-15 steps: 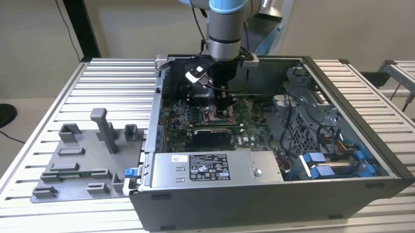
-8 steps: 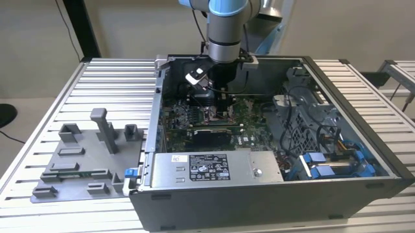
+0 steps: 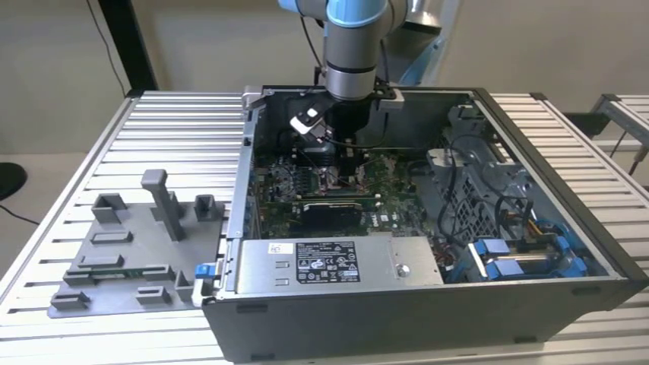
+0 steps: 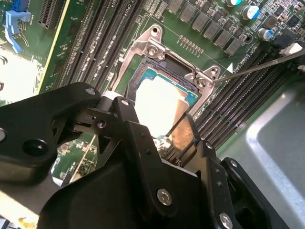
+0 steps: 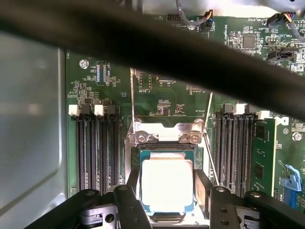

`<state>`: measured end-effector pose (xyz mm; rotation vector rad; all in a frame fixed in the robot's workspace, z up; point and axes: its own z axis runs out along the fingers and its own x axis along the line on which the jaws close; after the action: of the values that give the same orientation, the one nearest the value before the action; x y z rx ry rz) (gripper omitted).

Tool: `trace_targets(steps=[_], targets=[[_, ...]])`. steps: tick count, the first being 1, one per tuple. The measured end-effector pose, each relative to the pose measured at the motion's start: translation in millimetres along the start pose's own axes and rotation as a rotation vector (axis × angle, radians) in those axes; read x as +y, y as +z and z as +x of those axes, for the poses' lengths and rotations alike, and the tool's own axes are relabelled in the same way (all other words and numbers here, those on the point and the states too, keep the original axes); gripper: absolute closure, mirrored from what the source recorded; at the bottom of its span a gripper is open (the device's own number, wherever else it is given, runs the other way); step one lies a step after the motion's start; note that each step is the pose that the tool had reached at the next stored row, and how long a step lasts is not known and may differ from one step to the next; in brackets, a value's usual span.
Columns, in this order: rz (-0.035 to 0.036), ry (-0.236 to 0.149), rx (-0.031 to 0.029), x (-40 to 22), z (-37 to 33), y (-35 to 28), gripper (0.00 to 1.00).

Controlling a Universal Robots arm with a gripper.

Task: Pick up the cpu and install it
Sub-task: 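Place the cpu into insertion slot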

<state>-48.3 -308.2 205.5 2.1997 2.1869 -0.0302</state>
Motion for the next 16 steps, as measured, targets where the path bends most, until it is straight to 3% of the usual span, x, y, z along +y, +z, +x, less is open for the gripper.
trace_targets(steps=[16], targets=[[0.0002, 0.000, -0.0005, -0.1, -0.8, 6.7, 1.00]])
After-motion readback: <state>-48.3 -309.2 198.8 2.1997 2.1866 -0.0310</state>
